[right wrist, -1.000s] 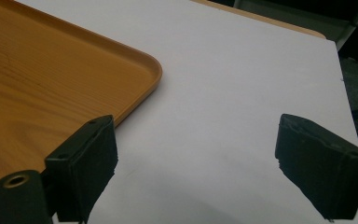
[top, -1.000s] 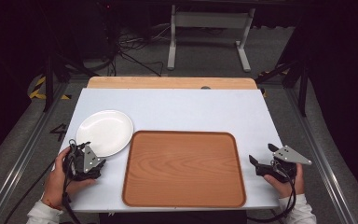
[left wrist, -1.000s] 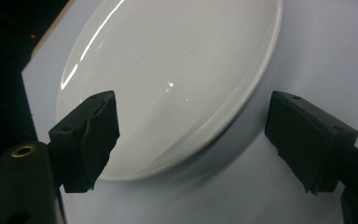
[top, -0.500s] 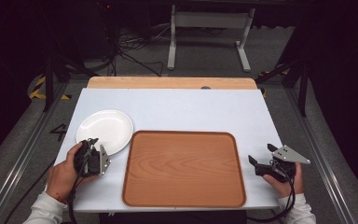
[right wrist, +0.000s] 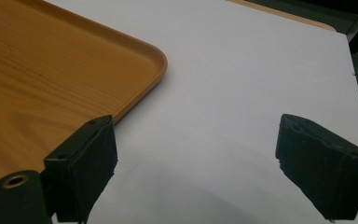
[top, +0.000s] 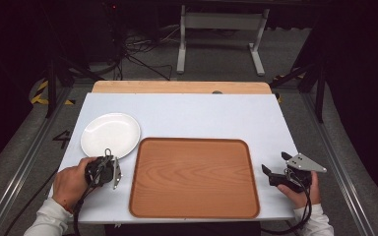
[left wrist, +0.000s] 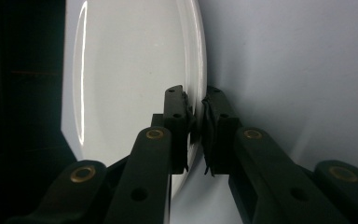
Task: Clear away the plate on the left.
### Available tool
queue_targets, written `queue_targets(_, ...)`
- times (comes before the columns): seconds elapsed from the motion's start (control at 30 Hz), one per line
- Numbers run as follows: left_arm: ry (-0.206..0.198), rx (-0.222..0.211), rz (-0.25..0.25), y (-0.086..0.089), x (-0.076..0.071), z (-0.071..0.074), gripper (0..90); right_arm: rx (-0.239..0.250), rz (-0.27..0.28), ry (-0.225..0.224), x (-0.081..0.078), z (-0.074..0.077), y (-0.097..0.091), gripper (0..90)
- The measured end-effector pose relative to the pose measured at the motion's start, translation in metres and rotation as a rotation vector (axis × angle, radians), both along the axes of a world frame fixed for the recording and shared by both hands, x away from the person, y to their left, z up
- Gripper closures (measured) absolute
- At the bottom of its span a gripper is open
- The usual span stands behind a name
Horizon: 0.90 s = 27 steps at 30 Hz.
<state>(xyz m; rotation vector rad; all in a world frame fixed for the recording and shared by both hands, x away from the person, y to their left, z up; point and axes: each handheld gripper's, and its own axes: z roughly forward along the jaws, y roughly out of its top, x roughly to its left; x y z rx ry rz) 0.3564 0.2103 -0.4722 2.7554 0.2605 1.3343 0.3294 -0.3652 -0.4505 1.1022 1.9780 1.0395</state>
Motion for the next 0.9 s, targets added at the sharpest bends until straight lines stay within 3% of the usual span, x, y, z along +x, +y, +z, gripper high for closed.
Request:
queue_targets(0.03,-0.016,0.023,-0.003,-0.001,0.001,0.0,83.6,0.0,0.0,0.001,0.0,0.0,0.0,13.2)
queue_targets(0.13,-0.085,0.02,-0.008,-0.002,-0.001,0.003,86.8,-0.005,0.002,0.006,0.0,0.0,0.001,13.2)
queue_targets(0.27,-0.093,-0.005,-0.003,0.0,-0.001,0.004,87.0,-0.001,0.0,0.003,-0.001,0.0,0.0,13.2)
queue_targets(0.5,-0.106,-0.003,-0.001,0.001,-0.003,0.008,86.7,0.004,-0.006,-0.005,-0.002,0.001,-0.002,13.1)
queue_targets(0.73,-0.116,-0.054,0.001,0.004,-0.01,0.016,86.0,0.004,-0.008,-0.008,-0.002,0.001,-0.003,13.1)
queue_targets(0.9,-0.139,-0.041,-0.006,0.002,-0.015,0.023,86.0,0.005,-0.007,-0.007,-0.002,0.001,-0.004,13.2)
